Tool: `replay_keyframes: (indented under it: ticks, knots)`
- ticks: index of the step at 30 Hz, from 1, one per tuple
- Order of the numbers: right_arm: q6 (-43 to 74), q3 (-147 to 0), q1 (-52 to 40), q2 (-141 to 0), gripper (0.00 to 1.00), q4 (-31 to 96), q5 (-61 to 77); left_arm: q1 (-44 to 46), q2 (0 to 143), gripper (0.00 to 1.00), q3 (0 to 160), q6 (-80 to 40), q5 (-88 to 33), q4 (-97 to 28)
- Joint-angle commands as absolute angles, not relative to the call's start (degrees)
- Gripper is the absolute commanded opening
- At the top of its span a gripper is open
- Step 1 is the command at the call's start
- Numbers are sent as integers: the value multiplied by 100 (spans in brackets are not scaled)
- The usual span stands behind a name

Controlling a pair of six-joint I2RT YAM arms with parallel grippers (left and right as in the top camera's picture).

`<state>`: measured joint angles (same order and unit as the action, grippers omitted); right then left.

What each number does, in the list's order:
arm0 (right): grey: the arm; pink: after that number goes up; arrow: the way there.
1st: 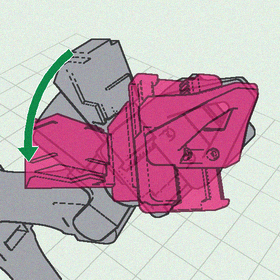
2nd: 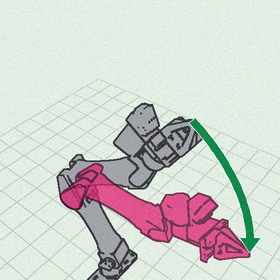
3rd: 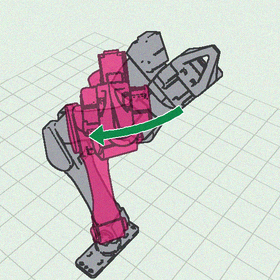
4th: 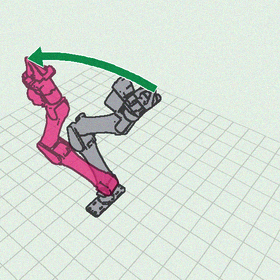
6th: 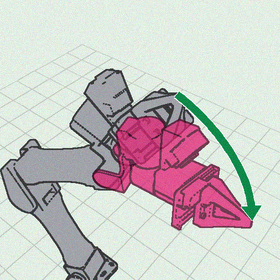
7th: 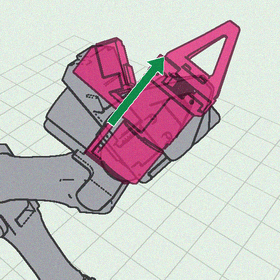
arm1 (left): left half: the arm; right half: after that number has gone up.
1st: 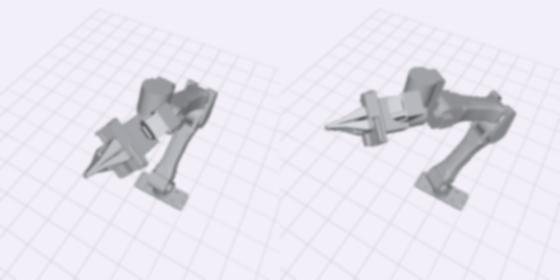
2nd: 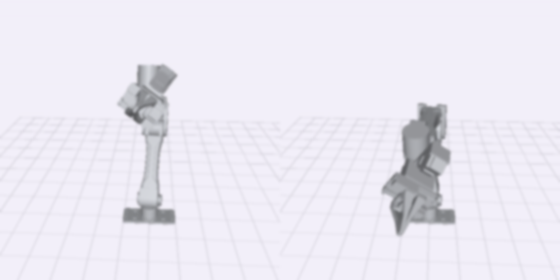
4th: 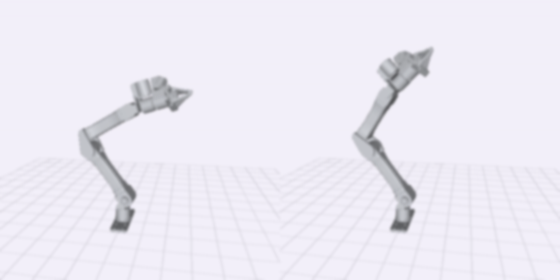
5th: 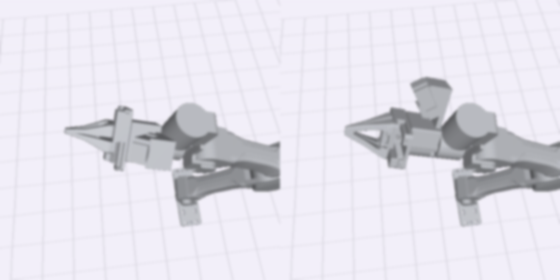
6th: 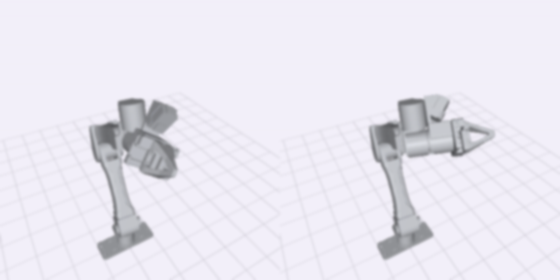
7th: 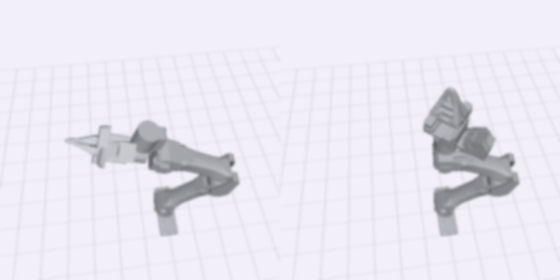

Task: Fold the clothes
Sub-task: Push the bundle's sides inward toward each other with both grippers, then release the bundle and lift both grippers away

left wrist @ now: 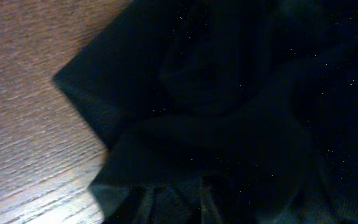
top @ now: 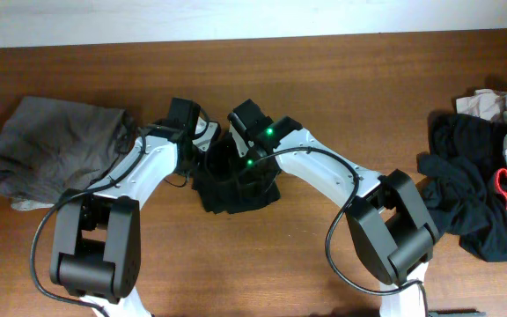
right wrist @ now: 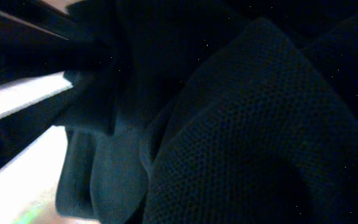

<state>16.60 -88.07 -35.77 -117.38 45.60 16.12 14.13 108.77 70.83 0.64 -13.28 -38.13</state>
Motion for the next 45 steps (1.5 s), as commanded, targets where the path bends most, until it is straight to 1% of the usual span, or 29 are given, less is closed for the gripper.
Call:
replay_keyframes:
  ticks: [1, 2, 6, 8, 12, 17, 19, 21, 24, 27, 32, 37, 39, 45]
  knots:
    - [1702, -8917, -3647, -11841, 4, 4558, 2038, 1350, 10864, 13, 7260, 108, -1037, -3911]
    - [1702, -8917, -3647, -11841, 4, 4567, 2038, 1302, 10796, 13, 7336, 106, -843, -3981]
    - [1702, -8917, -3627, -11841, 4, 4580, 2038, 1061, 10359, 21, 7758, 106, -252, -4453]
    - [1702, -8917, -3625, -11841, 4, 4576, 2038, 921, 10079, 23, 7964, 108, -211, -4626]
    - [1678, -8947, -3546, -11806, 4, 4744, 1975, 740, 9612, 31, 8040, 108, -207, -4676]
    - [1527, -9181, -3168, -11640, 4, 5682, 1310, 552, 9325, 32, 8040, 108, -211, -4768]
    - [1424, -9286, -2995, -11515, 4, 6147, 869, 506, 9279, 32, 8040, 106, -211, -4772]
    - [1378, -9537, -2766, -11354, 4, 6845, 12, 504, 9264, 32, 8040, 106, -211, -4772]
    - [1376, -9839, -2596, -11229, 4, 7391, -683, 504, 9264, 33, 8040, 106, -211, -4775]
    - [1372, -10134, -2504, -11166, 4, 7719, -1066, 502, 9264, 33, 8040, 108, -211, -4772]
    - [1380, -10254, -2646, -11166, 4, 7671, -1063, 502, 9264, 33, 8040, 108, -211, -4770]
    - [1404, -10252, -3028, -11281, 5, 7234, -679, 504, 9264, 33, 8040, 106, -213, -4786]
    - [1525, -10243, -3188, -11389, 7, 7063, -668, 504, 9264, 33, 8040, 106, -213, -4831]
    - [1820, -10175, -3588, -11828, 7, 6781, -558, 504, 9264, 33, 8040, 106, -215, -4974]
